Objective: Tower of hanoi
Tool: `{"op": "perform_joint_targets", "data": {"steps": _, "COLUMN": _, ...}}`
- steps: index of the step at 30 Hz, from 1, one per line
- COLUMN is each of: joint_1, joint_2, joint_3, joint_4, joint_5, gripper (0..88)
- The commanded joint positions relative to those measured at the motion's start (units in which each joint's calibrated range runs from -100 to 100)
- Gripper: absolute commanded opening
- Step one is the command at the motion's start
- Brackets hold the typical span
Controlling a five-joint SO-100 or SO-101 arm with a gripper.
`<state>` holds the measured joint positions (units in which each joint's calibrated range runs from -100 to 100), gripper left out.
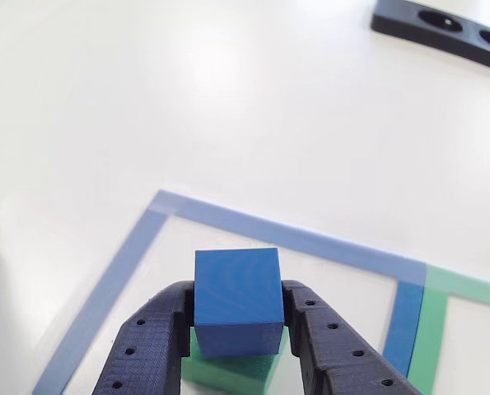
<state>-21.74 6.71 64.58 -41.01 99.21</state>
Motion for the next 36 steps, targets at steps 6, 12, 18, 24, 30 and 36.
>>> {"op": "perform_joint_targets", "data": {"steps": 6, "joint_1": -0.7, "joint_2": 1.5, "joint_3": -2.2, "joint_4": -3.8, "joint_5": 0.8, "gripper": 8.6}}
{"op": "perform_joint_targets", "data": {"steps": 12, "joint_1": -0.3, "joint_2": 5.1, "joint_3": -3.0, "joint_4": -8.0, "joint_5": 0.8, "gripper": 13.4}}
{"op": "perform_joint_targets", "data": {"steps": 18, "joint_1": -0.1, "joint_2": 6.5, "joint_3": -2.9, "joint_4": -10.5, "joint_5": 0.8, "gripper": 19.6}}
{"op": "perform_joint_targets", "data": {"steps": 24, "joint_1": -0.2, "joint_2": 5.5, "joint_3": -3.2, "joint_4": -11.1, "joint_5": 0.8, "gripper": 23.3}}
{"op": "perform_joint_targets", "data": {"steps": 30, "joint_1": 0.0, "joint_2": -1.4, "joint_3": -3.0, "joint_4": -6.1, "joint_5": 0.8, "gripper": 23.3}}
{"op": "perform_joint_targets", "data": {"steps": 36, "joint_1": 0.7, "joint_2": -17.4, "joint_3": -3.5, "joint_4": 14.3, "joint_5": 0.8, "gripper": 22.6}}
